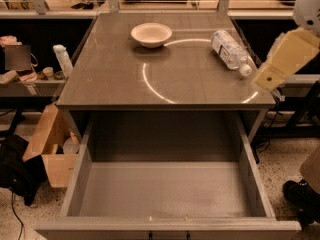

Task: Place blue plastic bottle into top drawer

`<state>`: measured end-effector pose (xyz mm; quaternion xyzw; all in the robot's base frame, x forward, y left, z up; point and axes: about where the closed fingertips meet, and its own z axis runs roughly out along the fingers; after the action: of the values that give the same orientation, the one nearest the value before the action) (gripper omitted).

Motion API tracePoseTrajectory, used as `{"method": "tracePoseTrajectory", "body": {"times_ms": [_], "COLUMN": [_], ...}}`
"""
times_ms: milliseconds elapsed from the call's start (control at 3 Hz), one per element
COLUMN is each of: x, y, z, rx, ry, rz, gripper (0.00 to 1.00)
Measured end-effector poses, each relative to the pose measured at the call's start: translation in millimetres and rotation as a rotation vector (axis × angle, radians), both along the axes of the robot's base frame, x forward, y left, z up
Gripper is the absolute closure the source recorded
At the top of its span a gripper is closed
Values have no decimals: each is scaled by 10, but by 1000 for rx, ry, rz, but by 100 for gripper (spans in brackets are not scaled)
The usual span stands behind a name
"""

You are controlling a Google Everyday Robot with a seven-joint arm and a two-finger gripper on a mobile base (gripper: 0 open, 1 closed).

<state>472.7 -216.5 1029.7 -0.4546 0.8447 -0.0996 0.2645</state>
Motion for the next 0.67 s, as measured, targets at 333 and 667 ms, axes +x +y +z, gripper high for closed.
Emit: {"method": "tracePoseTrajectory", "body": {"times_ms": [333, 667], "x": [253, 488], "y": [17, 55], "z": [37, 15], "rx": [17, 20], "ry": [-31, -40], "rz": [-36, -69], "gripper": [0, 0]}}
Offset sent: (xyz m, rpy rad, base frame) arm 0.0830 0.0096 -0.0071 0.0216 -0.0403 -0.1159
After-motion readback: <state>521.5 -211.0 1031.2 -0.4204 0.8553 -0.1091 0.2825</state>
